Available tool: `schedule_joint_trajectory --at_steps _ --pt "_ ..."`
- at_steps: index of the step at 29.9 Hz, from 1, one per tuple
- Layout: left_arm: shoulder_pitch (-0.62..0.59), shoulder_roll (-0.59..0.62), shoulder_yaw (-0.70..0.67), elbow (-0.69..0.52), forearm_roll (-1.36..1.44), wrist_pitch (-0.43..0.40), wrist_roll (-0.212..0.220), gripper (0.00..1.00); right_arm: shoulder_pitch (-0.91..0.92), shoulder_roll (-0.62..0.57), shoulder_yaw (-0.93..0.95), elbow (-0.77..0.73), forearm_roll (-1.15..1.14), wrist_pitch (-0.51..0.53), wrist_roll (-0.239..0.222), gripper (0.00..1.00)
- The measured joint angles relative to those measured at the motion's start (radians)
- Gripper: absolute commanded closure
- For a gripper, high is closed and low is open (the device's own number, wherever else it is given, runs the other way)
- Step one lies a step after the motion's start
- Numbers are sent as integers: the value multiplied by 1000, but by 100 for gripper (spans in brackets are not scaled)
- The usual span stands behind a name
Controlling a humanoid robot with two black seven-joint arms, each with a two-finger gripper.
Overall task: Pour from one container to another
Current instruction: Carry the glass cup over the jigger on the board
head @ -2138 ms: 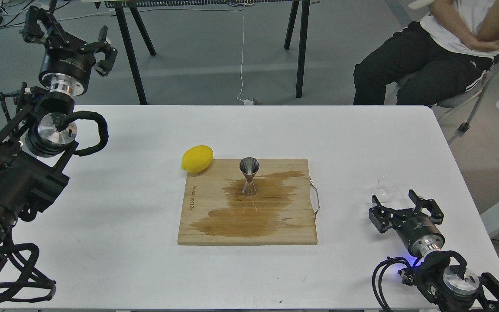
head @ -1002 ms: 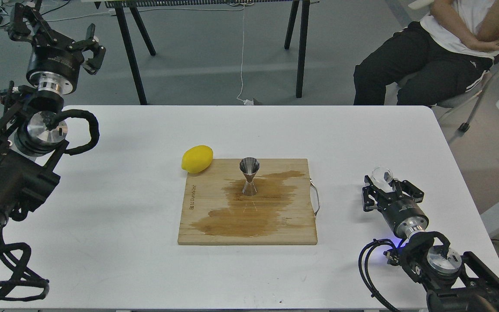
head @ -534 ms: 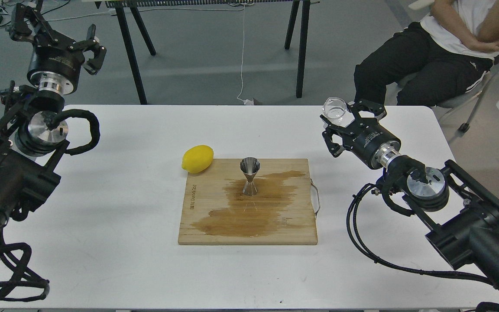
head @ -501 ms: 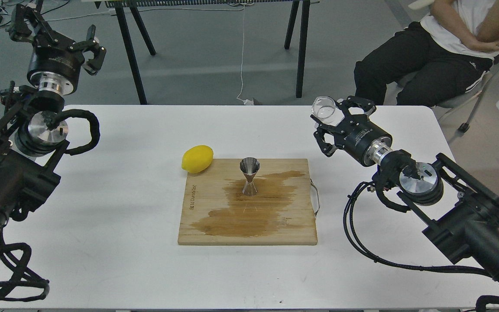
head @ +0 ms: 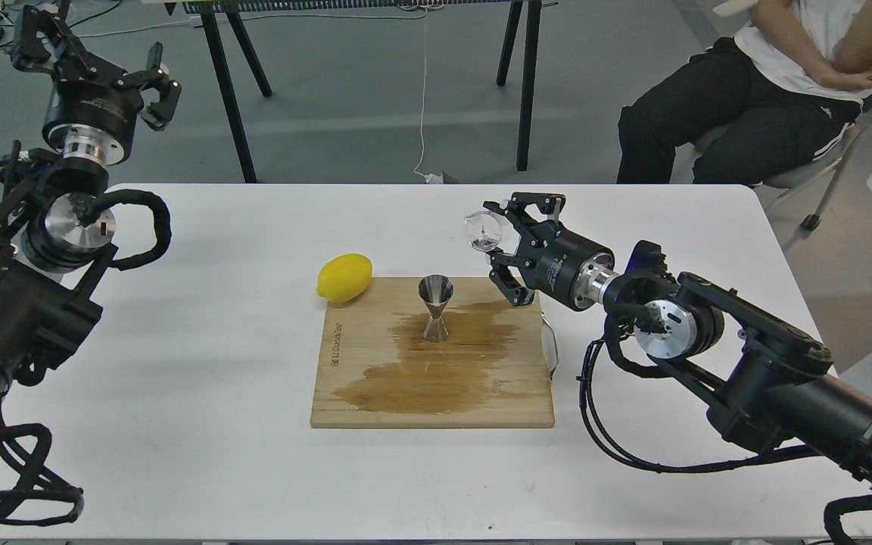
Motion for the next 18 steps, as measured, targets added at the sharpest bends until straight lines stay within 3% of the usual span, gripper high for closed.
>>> schedule_joint_trajectory --at_steps 18 --pt "2 11 2 1 0 -3 -2 0 21 22 -99 8 -297 -22 33 62"
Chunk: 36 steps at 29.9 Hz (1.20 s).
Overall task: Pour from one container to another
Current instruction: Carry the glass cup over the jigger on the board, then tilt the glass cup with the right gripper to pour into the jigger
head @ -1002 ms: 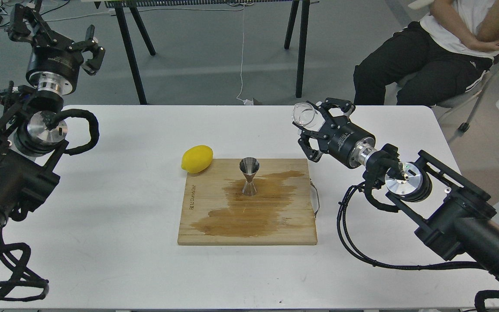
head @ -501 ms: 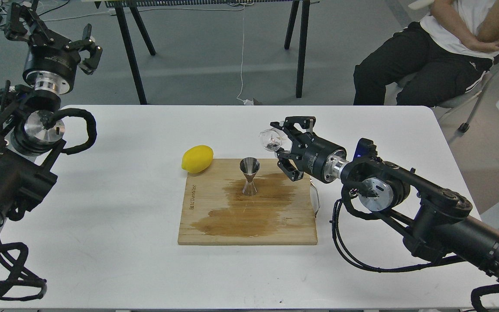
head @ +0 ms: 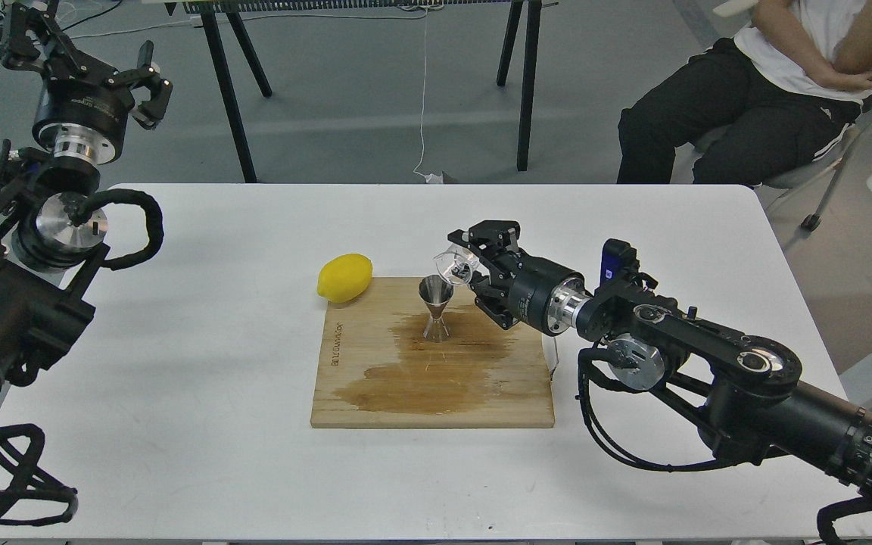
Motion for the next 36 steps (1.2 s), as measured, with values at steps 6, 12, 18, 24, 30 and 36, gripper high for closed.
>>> schedule_joint_trajectory --at_steps 6,12,18,24,30,36 --pt "0 0 0 0 0 1 0 0 23 14 -16 -8 -24 -20 4 61" --pt "0 2 0 0 0 1 0 0 42 39 -23 -17 -31 -33 4 62" --pt "0 2 0 0 0 1 0 0 50 38 -52 -19 -101 -45 17 62" --pt "1 2 0 0 0 0 0 0 50 36 -56 -18 -158 -65 26 61" --pt "1 2 0 0 0 0 0 0 42 41 -59 -30 -262 -98 52 62" --pt "1 2 0 5 0 -2 0 0 36 41 -59 -33 -306 -123 60 62"
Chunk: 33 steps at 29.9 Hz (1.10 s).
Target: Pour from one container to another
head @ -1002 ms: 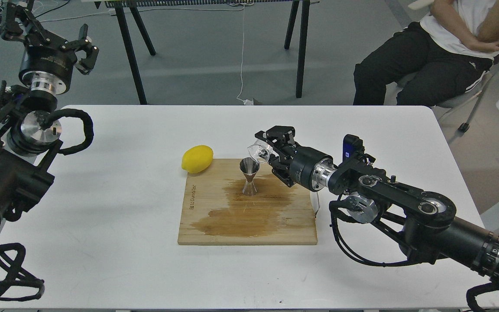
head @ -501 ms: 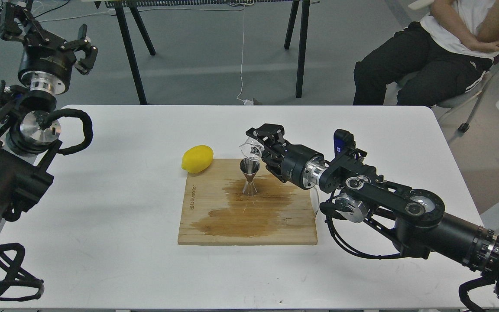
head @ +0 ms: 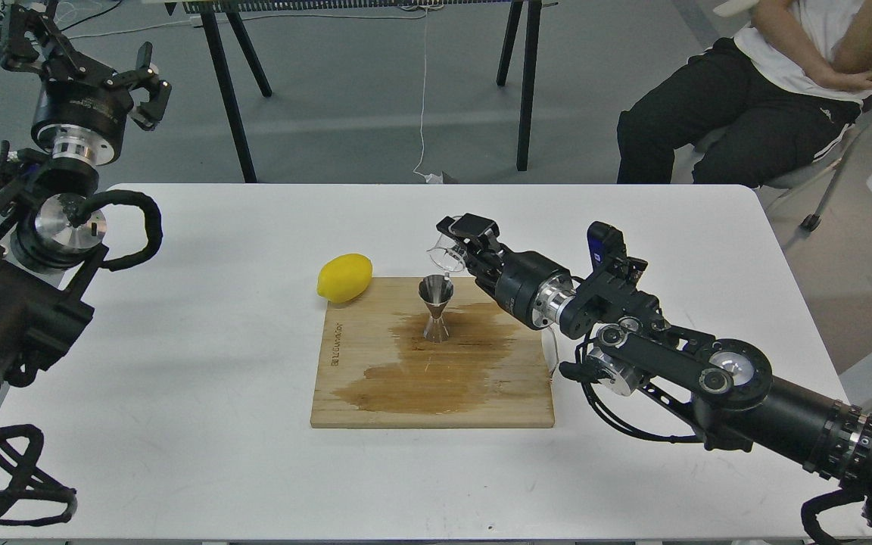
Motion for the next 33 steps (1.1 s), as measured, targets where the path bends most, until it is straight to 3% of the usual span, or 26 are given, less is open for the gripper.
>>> schedule_joint_trajectory --at_steps 26,33 --pt "0 2 -3 17 -2 -6 -2 0 12 71 -77 -42 -187 -84 50 61" --pt "0 3 -3 17 -2 -4 -2 0 8 52 -91 -47 -324 -86 106 61"
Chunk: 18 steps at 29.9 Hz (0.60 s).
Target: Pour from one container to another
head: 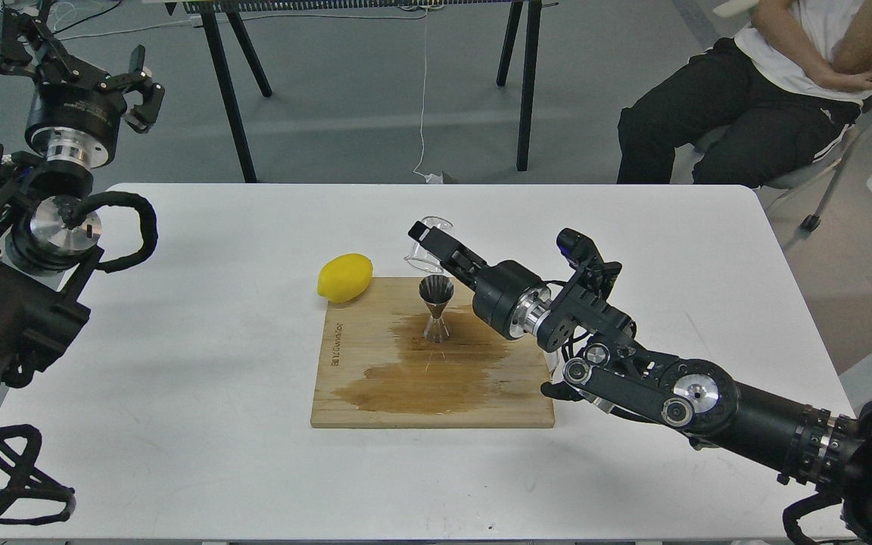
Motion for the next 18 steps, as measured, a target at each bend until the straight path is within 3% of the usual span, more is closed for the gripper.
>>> schedule_joint_trajectory --at_steps 6,10,12,18 --pt "-1 0 0 0 0 2 0 0 -2 -24 -29 -15 -111 -26 56 61" --pt "-1 2 0 0 0 2 0 0 -5 -51 -5 -12 -110 -34 60 61" --pt "-1 3 0 0 0 3 0 0 -12 -71 44 12 -45 -31 45 61" --pt "-2 1 0 0 0 5 0 0 -37 -192 214 155 443 -9 -66 61"
